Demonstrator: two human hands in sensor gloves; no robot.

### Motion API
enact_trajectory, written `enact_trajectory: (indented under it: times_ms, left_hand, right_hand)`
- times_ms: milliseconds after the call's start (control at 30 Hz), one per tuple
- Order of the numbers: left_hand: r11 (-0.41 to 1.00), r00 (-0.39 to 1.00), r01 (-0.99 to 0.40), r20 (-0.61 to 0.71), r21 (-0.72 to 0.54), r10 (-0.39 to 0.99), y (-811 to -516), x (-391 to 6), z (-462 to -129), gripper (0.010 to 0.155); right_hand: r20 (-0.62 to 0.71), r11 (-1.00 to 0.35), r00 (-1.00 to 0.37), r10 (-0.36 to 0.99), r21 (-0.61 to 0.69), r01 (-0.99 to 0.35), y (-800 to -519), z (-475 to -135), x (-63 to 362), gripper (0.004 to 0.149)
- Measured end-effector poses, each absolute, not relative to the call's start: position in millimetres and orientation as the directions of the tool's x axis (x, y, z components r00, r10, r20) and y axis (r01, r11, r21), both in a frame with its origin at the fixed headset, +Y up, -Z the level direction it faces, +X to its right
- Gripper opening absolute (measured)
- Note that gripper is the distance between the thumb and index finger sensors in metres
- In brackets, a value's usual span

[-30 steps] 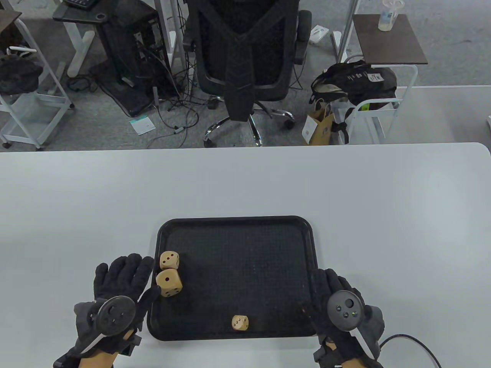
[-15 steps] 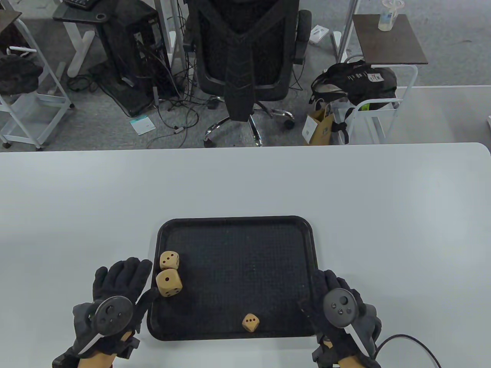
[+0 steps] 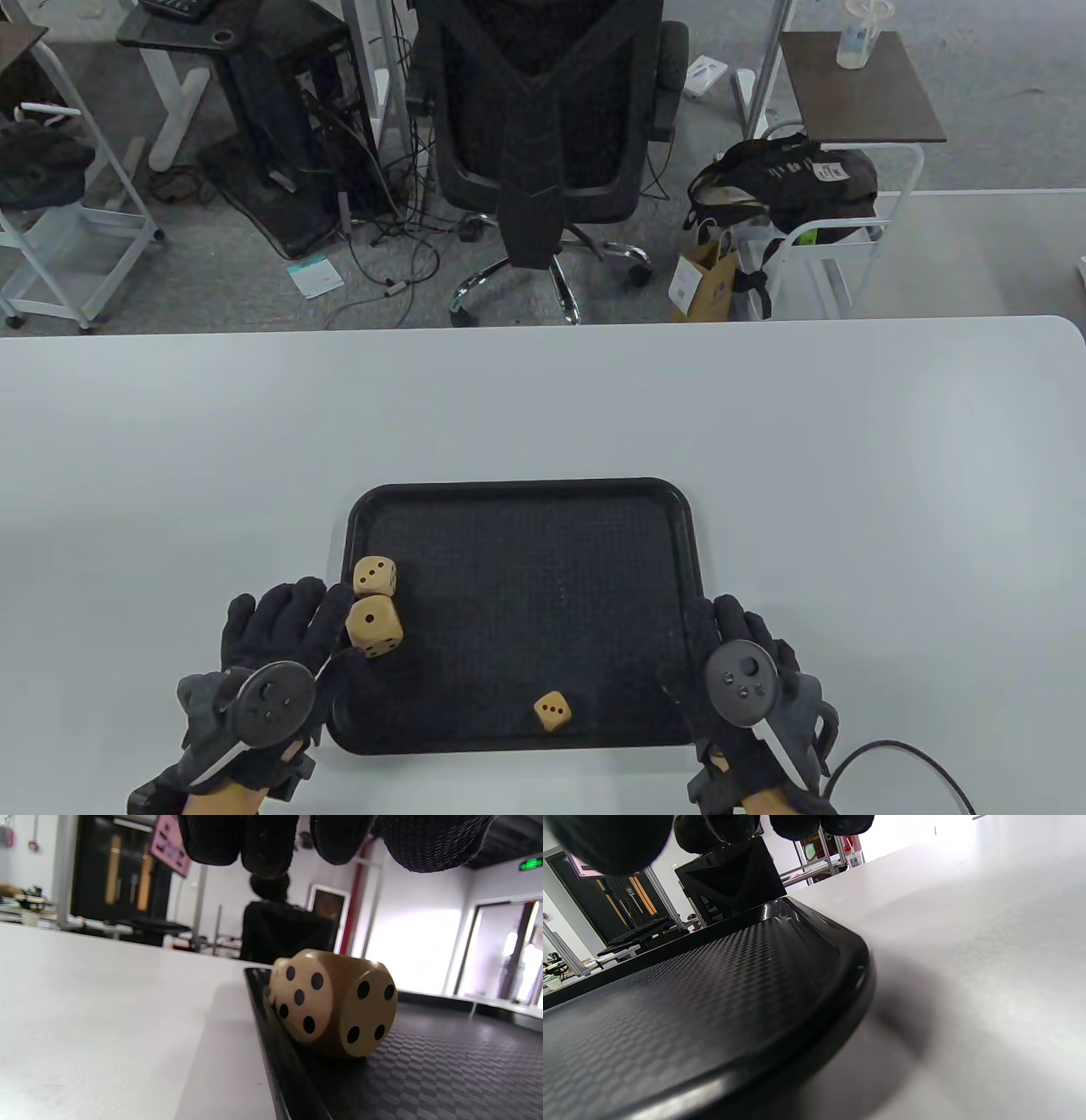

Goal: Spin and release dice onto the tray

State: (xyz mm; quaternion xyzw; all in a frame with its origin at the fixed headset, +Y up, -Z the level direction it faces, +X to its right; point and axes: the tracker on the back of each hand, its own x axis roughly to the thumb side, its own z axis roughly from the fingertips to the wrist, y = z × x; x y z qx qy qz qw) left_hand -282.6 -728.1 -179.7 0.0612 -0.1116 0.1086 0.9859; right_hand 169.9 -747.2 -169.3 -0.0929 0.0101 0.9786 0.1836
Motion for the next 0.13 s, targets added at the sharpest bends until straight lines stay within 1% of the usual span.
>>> enact_trajectory:
  times_ms: [133]
  left_hand:
    - [0.97, 0.951, -0.225, 0.236, 0.091, 0.199, -728.1, -282.3, -179.2, 0.067]
  right_hand:
    - [-0.197, -0.936, -0.917, 0.346, -0.01, -0.351, -747.8, -169.1, 169.4, 0.079]
